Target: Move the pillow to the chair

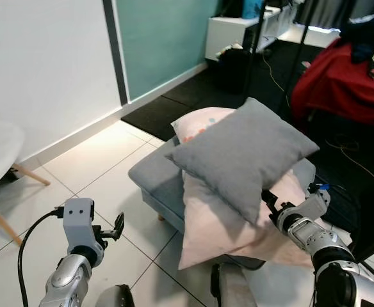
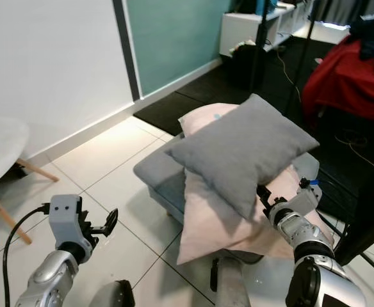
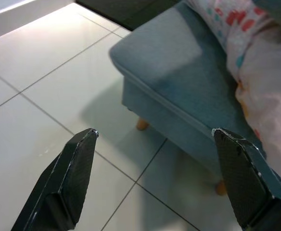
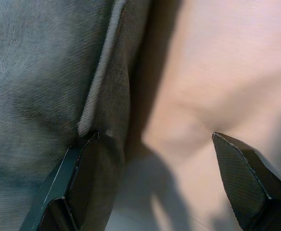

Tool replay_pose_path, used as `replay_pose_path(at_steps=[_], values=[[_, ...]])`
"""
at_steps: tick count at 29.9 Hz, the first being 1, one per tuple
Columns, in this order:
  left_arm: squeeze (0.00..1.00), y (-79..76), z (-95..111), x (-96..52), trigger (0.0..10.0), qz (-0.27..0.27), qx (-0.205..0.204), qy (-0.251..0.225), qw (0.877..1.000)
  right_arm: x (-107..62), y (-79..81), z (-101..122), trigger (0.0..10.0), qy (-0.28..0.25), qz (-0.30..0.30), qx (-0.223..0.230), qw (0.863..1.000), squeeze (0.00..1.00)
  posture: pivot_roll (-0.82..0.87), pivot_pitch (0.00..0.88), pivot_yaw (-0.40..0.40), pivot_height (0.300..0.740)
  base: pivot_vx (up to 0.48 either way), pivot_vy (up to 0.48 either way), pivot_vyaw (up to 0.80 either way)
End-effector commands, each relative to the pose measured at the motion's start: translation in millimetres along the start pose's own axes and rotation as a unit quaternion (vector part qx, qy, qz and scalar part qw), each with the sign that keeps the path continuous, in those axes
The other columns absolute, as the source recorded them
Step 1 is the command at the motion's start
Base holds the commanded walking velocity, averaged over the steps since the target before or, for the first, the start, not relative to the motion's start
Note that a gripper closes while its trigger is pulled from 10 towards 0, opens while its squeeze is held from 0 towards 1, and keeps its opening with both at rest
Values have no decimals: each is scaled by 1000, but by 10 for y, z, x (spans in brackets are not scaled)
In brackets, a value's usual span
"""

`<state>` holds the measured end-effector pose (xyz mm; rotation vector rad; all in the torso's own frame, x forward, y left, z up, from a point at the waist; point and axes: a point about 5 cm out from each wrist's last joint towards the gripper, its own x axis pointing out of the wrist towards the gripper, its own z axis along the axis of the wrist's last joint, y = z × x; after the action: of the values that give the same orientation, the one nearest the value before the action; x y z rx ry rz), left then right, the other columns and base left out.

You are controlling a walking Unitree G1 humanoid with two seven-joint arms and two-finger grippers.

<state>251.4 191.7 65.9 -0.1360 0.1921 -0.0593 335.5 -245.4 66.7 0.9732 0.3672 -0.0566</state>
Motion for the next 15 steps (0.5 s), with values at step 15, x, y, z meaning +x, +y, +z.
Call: replay_pose_path(at_steps=[15], values=[[0,15,17,-33,10000,-3,6,4,1000,91,449,32,10000,-3,154,37,987,0,-111,90,-15,565,0,0,0]])
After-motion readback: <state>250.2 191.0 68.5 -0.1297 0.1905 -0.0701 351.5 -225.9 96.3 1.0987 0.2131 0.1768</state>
